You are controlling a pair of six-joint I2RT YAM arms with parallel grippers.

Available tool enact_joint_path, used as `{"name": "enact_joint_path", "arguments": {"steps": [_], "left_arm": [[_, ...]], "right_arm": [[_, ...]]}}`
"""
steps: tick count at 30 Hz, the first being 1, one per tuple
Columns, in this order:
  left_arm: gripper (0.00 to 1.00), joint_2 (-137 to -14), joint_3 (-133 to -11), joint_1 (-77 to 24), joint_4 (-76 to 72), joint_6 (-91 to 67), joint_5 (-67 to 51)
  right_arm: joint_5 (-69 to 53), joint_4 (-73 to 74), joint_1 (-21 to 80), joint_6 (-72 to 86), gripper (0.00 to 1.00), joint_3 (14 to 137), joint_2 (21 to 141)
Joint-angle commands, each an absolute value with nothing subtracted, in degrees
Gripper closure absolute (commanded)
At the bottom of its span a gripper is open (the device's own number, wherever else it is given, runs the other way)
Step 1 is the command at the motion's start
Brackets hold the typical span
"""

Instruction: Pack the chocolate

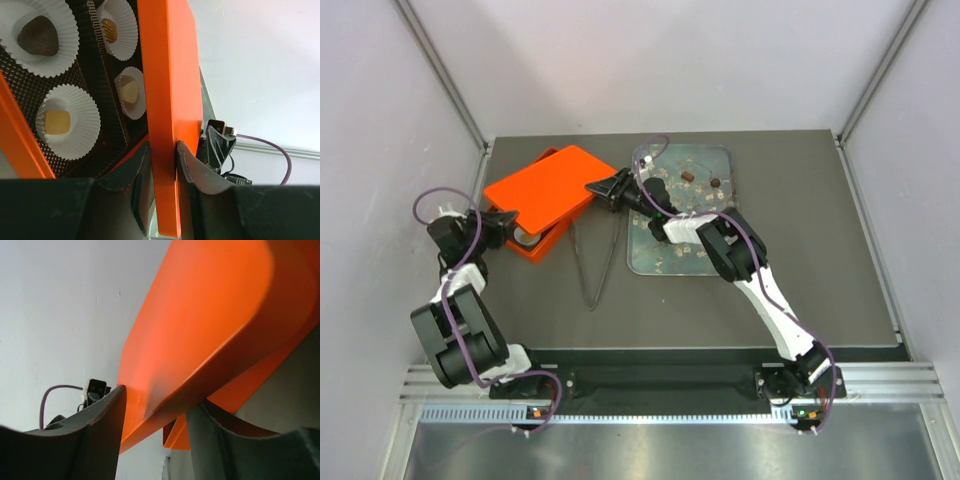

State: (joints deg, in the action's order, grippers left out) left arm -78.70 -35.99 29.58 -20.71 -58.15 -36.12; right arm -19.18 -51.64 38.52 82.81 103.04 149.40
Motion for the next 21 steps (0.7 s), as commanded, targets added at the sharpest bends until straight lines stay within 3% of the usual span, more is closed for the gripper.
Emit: {"name": "enact_joint_path", "arguments": {"steps": [1, 7, 14, 18, 21], "left_arm": [[1.0, -76.73, -36.74, 30.76, -20.74, -53.62, -34.1], [1.0, -75.68, -36.3, 31.29, -18.64, -51.42, -33.05], [1.0, -75.41, -35.95, 31.29, -17.75, -50.36, -32.17], [1.0, -75.15, -35.6, 31.38, -17.58, -50.01, -31.91], [1.0, -74.8, -35.24, 31.38, -17.32, -49.83, -31.64]], "right_arm": [[-19.07, -50.28, 37.09, 79.89, 0.52, 104.93, 144.05], [-19.86, -44.83, 36.65, 79.19, 0.58, 107.05, 144.67], [-20.21, -42.28, 36.04, 79.19, 0.53, 106.26, 143.53], [-20.39, -41.57, 35.6, 78.75, 0.6, 106.87, 143.52], [-20.57, -40.87, 35.68, 78.57, 0.75, 109.15, 144.57]]}}
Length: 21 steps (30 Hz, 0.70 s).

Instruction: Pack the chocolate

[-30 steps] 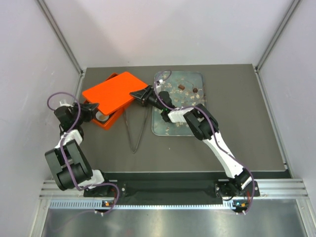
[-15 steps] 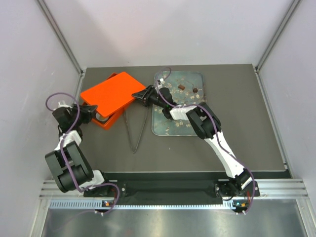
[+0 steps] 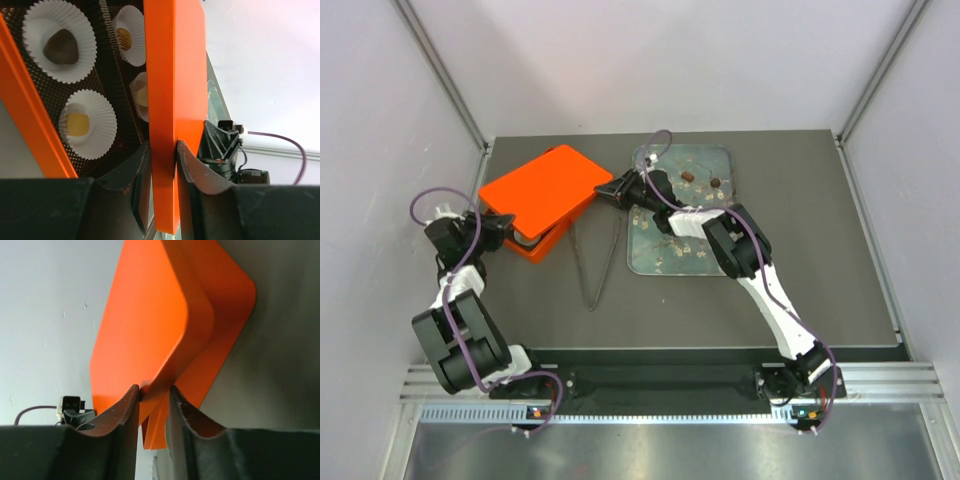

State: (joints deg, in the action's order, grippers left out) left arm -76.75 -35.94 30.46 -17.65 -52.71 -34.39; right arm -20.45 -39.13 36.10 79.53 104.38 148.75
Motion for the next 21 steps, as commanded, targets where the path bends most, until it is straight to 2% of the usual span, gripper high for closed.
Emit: {"name": "enact_joint_path", "arguments": {"steps": [1, 3, 6, 21], "left_arm": [[1.0, -74.71, -35.16, 31.38, -17.14, -49.75, -31.55], [1.0, -74.45, -35.07, 31.29, -16.44, -49.4, -31.2], [1.0, -73.48, -34.63, 31.38, -14.95, -48.78, -29.8], [1.0, -71.81, -34.1, 31.46, -8.27, -44.65, -23.91]], "right_arm": [[-20.65, -40.96, 35.68, 78.66, 0.77, 109.6, 144.84], [-20.83, -40.96, 35.68, 78.58, 0.83, 110.82, 145.54], [-21.27, -41.75, 35.77, 77.35, 0.86, 113.45, 146.77], [-22.23, -34.55, 36.74, 73.92, 0.85, 124.53, 153.89]]}}
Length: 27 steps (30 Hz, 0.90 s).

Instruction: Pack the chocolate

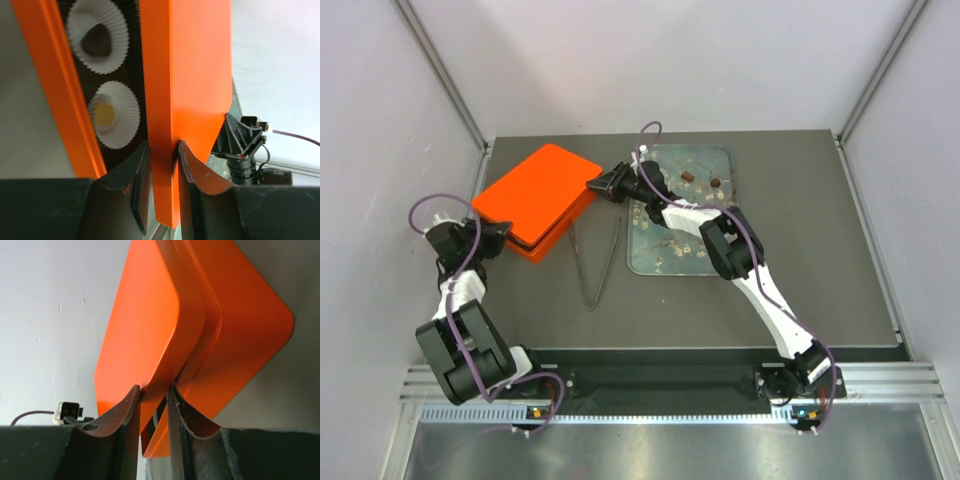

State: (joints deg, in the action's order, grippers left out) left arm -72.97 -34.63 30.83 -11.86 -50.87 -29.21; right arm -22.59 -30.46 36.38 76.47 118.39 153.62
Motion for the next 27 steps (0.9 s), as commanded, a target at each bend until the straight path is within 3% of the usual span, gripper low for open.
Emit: {"name": "enact_joint_path", "arguments": {"steps": [1, 14, 27], "left_arm": [[1.0, -71.81, -34.28, 31.46, -7.74, -44.21, -23.04], [1.0, -76.03, -37.79, 32.34, -0.18, -41.4, -19.69], [1.0, -78.66, -38.23, 32.43, 1.06, -41.39, -19.34]], "right_arm": [[-22.24, -33.5, 36.74, 73.66, 0.85, 125.15, 154.07], [-21.8, -30.76, 36.48, 69.0, 0.72, 121.73, 149.15], [-22.06, -28.83, 34.89, 65.56, 0.65, 118.83, 145.37]]}}
